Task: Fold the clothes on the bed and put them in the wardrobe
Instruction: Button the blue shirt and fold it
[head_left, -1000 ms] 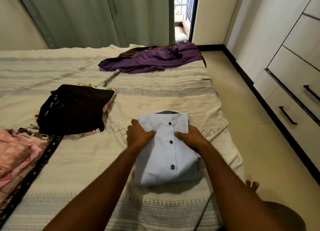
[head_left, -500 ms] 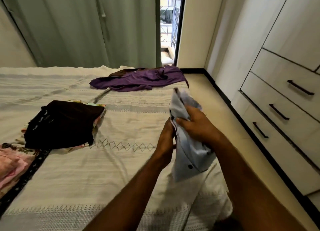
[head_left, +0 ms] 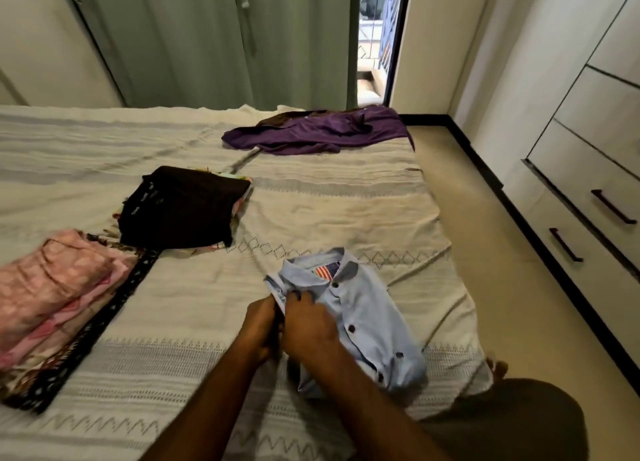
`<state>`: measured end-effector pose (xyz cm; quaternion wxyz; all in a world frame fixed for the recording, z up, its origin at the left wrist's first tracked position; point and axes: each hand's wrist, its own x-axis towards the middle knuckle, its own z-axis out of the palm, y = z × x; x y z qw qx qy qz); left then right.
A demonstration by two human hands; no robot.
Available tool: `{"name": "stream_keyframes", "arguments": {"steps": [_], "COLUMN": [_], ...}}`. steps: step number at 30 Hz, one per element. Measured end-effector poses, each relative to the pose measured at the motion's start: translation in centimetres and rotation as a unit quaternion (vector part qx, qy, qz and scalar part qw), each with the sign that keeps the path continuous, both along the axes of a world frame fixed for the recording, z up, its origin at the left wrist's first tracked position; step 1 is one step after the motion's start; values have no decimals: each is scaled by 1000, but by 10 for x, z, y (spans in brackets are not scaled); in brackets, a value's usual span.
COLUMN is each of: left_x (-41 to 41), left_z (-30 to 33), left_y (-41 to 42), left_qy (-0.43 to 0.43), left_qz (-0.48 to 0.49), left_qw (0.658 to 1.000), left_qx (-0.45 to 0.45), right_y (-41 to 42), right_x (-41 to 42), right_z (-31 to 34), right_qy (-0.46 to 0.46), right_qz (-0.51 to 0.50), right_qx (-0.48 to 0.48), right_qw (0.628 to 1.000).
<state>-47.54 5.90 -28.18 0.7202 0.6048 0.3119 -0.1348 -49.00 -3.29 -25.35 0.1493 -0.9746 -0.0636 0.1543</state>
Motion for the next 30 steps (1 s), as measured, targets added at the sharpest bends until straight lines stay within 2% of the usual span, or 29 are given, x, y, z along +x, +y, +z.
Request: {"name": "stream_keyframes", "arguments": {"steps": [3,5,6,8,10,12,14,15,17,19,21,23,24,25,27,30], "left_x": [-9,-14,-17,-24,-25,-20,-11,-6,6,21,38,49,53,57,60,53], "left_z": [-1,-8,-10,-10,-9,-10,-12,-11,-5,4,9,15,17,18,18,7], "left_y": [-4,-7,-8,-12,-12,-6,-1,0,-1,-3,-3,-5,-7,-10,-13,-13], "left_qy": [-22,-30,-46,-104,-163,-213,-231,-250,-319,-370,-359,-322,-307,-296,-280,-288], "left_qz": [67,73,71,69,50,11,-26,-44,-87,-186,-304,-376,-392,-395,-375,-322], "left_qw": [997,995,990,969,934,903,881,853,773,713,664,627,623,633,676,712], "left_qx": [10,67,109,213,313,373,412,456,541,566,582,602,603,596,569,554], "right_y": [-23,-54,-71,-105,-135,-153,-156,-154,-146,-140,-137,-135,-134,-133,-135,-144], "right_x": [4,15,24,39,51,60,65,67,72,77,79,79,80,78,74,60], "right_z": [25,42,46,38,22,7,-3,-6,-11,-15,-15,-14,-13,-12,-21,-39], "right_qy": [61,45,2,-101,-163,-166,-169,-182,-224,-271,-314,-325,-335,-349,-361,-270], "right_qz": [4,-15,-40,-105,-132,-102,-31,2,60,77,94,101,103,106,135,182], "right_qx": [139,209,222,211,196,165,99,68,34,38,48,80,102,111,89,60], "right_qw": [988,977,974,967,958,967,980,981,972,959,943,937,931,924,918,943]}}
